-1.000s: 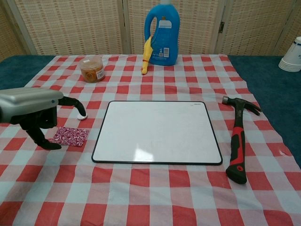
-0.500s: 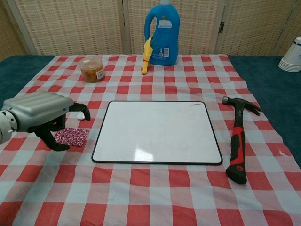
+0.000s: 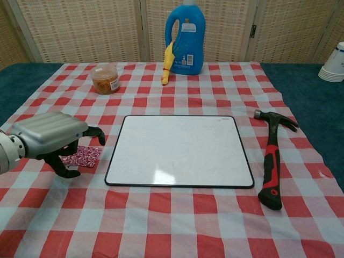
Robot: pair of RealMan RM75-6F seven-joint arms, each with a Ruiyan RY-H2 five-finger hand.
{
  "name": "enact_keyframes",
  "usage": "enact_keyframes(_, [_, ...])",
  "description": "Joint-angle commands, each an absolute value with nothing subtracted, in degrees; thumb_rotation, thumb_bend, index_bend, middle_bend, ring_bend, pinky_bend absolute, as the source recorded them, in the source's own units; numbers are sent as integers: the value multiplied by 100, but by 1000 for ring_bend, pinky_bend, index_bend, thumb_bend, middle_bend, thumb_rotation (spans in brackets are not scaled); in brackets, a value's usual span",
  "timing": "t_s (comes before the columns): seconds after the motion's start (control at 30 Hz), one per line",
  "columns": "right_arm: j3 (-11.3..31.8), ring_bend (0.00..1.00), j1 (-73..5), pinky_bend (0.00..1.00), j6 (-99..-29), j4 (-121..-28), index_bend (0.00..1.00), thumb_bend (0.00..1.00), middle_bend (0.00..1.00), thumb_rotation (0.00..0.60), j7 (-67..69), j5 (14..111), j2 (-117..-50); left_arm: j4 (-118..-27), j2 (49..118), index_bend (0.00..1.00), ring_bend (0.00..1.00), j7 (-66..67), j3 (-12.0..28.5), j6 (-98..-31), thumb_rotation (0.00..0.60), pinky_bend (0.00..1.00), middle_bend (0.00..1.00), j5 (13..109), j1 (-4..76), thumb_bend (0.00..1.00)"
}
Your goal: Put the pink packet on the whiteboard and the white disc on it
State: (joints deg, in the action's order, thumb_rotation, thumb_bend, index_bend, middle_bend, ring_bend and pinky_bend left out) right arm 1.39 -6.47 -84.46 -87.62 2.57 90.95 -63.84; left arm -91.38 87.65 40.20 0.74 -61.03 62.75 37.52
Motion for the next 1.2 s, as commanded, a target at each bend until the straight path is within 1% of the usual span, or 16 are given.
enact_keyframes(0.03, [139, 54, -645, 133, -8448, -8760, 56, 20, 122, 600, 251, 9098, -6386, -9106, 8759, 285, 1000, 3983, 81, -6084, 600, 989, 1000, 6330, 3768, 240])
enact_keyframes(0.3, [138, 54, -643, 133, -8452, -8760, 56, 20, 122, 600, 245, 9102, -6389, -9009, 8717, 287, 1000, 4101, 78, -5969, 600, 989, 1000, 6411, 3870, 239])
enact_keyframes(0.43, [145, 54, -650, 133, -8437, -8759, 56, 20, 122, 600, 245, 9090, -6391, -8895, 8660, 287, 1000, 4213, 28, -5656, 600, 989, 1000, 6314, 4000, 241])
enact_keyframes(0.63, [100, 54, -674, 133, -8367, -8790, 56, 20, 122, 600, 352, 9134, -6348, -8751, 8605, 287, 1000, 4093, 106, -5284, 600, 986, 1000, 6030, 4154, 241])
enact_keyframes(0.87, [127, 54, -683, 133, -8353, -8784, 56, 20, 122, 600, 350, 9087, -6340, -8784, 8517, 287, 1000, 3948, 254, -5314, 600, 986, 1000, 5951, 4229, 241])
enact_keyframes(1.2, [121, 54, -680, 133, -8359, -8772, 56, 20, 122, 600, 336, 9094, -6355, -8840, 8421, 279, 1000, 3988, 238, -5211, 600, 984, 1000, 5594, 4311, 243])
